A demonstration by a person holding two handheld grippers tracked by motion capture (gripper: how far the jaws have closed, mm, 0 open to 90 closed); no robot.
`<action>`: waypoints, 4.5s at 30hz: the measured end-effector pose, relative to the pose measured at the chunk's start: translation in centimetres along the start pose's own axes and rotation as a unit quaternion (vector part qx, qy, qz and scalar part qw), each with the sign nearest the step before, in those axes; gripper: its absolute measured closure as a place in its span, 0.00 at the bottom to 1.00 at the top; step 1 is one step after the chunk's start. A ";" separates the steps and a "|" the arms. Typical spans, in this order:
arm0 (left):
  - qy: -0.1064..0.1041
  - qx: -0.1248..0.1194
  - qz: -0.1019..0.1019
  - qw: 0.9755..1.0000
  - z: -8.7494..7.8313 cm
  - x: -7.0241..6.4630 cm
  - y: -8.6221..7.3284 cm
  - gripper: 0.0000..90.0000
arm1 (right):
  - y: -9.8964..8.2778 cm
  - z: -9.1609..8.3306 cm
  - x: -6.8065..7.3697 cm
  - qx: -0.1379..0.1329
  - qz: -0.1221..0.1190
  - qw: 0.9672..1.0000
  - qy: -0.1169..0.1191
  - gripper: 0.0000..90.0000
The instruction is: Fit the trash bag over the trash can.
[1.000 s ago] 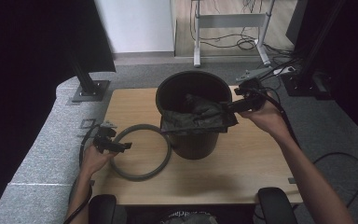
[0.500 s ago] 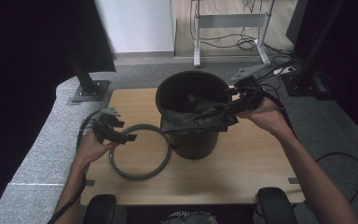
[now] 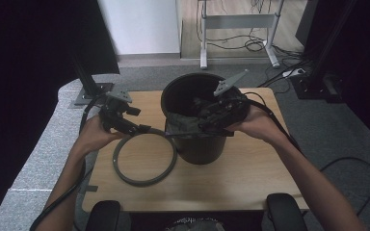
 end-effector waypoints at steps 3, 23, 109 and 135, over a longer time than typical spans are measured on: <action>-0.009 -0.002 0.019 1.000 -0.2 -1.1 1.6 0.20 | 0.3 0.8 0.4 0.014 -0.006 1.000 0.008 0.52; -0.001 0.019 0.071 0.997 1.9 -2.6 8.1 0.47 | 2.7 0.7 -1.7 0.001 0.026 0.999 0.030 0.85; -0.060 -0.004 0.099 0.993 2.6 -3.2 10.6 0.99 | 5.1 0.1 -2.2 -0.028 0.013 0.999 0.014 0.97; -0.080 -0.042 0.029 0.995 0.6 -1.3 12.4 1.00 | 3.5 0.7 -2.8 -0.050 0.047 0.998 -0.002 0.60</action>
Point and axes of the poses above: each handheld gripper's, and its own axes: z roughly forward along the jaws, y roughly out of its top, x roughly to its left, the point moved 7 cm from there along z, roughly forward along the jaws, and after that the axes turned 13 degrees about x, right-handed, at the moved point
